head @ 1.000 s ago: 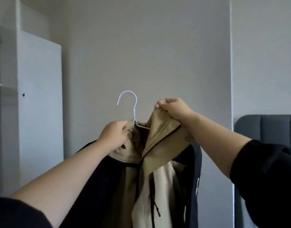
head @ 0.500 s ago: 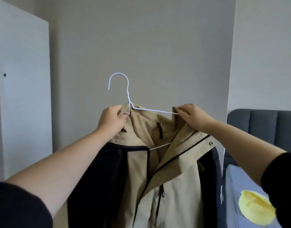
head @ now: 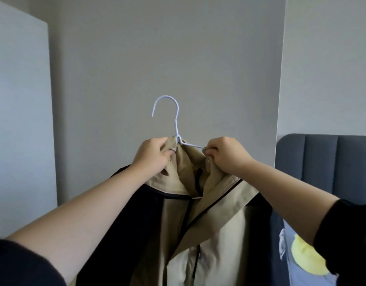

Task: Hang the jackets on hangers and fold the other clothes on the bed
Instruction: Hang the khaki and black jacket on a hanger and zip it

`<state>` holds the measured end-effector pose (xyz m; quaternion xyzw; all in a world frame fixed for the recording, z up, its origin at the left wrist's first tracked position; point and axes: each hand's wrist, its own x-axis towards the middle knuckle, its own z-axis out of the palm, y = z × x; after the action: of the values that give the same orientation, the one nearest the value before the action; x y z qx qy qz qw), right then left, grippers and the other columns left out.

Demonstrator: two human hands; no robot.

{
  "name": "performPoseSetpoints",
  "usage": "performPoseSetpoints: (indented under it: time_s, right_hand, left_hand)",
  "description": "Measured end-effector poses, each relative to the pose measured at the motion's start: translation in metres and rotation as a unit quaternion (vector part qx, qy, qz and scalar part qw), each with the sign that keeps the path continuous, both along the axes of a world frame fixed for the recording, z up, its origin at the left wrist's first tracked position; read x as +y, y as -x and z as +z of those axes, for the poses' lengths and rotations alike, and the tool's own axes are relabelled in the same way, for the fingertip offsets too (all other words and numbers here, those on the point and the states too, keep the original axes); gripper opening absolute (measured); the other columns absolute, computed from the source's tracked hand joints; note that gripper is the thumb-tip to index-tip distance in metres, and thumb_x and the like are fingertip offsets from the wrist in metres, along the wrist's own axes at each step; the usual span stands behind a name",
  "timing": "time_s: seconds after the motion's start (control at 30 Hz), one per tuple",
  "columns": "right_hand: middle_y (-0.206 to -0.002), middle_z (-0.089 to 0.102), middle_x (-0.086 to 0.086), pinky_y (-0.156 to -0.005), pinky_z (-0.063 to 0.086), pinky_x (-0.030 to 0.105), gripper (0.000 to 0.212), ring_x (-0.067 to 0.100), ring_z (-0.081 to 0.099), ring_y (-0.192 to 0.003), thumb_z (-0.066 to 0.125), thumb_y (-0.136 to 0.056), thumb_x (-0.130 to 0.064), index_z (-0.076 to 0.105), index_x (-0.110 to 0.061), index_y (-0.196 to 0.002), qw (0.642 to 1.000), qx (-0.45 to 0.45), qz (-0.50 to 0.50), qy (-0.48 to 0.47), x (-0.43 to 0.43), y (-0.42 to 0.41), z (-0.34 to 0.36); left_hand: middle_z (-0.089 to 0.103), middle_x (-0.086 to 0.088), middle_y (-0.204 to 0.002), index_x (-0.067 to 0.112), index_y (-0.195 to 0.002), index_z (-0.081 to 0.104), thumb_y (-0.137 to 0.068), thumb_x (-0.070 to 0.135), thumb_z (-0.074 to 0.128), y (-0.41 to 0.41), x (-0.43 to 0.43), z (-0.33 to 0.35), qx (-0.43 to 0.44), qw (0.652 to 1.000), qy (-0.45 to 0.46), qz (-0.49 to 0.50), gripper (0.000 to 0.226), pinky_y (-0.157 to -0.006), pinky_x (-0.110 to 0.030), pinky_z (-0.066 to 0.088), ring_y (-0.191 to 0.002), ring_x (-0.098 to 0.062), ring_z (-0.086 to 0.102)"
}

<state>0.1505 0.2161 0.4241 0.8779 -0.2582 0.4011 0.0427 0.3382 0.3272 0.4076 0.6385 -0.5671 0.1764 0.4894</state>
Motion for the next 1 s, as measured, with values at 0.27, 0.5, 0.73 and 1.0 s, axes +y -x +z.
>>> performPoseSetpoints:
  time_s: [0.27,0.5,0.73,1.0]
  right_hand:
    - [-0.069,0.057,0.002,-0.063,0.033,0.029,0.017,0.025,0.050,-0.073,0.059,-0.090,-0.016,0.066,-0.011,-0.075,0.974,-0.211,-0.060,-0.056,-0.023,0.021,0.004]
    - [-0.076,0.066,0.006,-0.066,0.041,0.030,0.016,0.027,0.057,-0.078,0.058,-0.089,-0.012,0.069,-0.012,-0.077,0.967,-0.238,-0.042,-0.083,-0.032,0.022,-0.012]
    - [-0.063,0.060,-0.002,-0.058,0.038,0.026,0.022,0.020,0.054,-0.065,0.056,-0.092,-0.017,0.068,-0.013,-0.074,0.963,-0.262,-0.008,-0.055,-0.031,0.041,-0.025]
    - [-0.081,0.055,0.001,-0.067,0.035,0.029,0.028,0.022,0.049,-0.080,0.043,-0.100,-0.028,0.054,-0.015,-0.078,0.982,0.001,-0.084,-0.170,-0.059,0.076,-0.016]
  left_hand:
    - [0.068,-0.002,-0.087,0.017,-0.090,0.068,-0.080,0.028,0.071,-0.052,0.026,0.008,0.056,0.981,-0.136,0.127,0.015,-0.073,-0.031,0.045,-0.088,-0.023,0.062]
    - [0.066,0.011,-0.105,0.028,-0.095,0.064,-0.092,0.048,0.052,-0.047,0.033,-0.002,0.146,0.948,-0.256,-0.125,0.024,-0.088,-0.023,0.041,-0.102,-0.006,0.059]
    - [0.046,0.004,-0.054,0.015,-0.068,0.056,-0.091,0.020,0.059,-0.021,0.002,-0.008,-0.029,0.995,-0.076,0.058,0.024,-0.054,-0.029,0.030,-0.059,-0.021,0.047]
    - [0.043,0.002,-0.056,0.014,-0.065,0.043,-0.092,0.029,0.055,0.000,-0.024,-0.027,-0.066,0.982,-0.025,0.175,0.033,-0.053,-0.032,0.026,-0.065,-0.031,0.046]
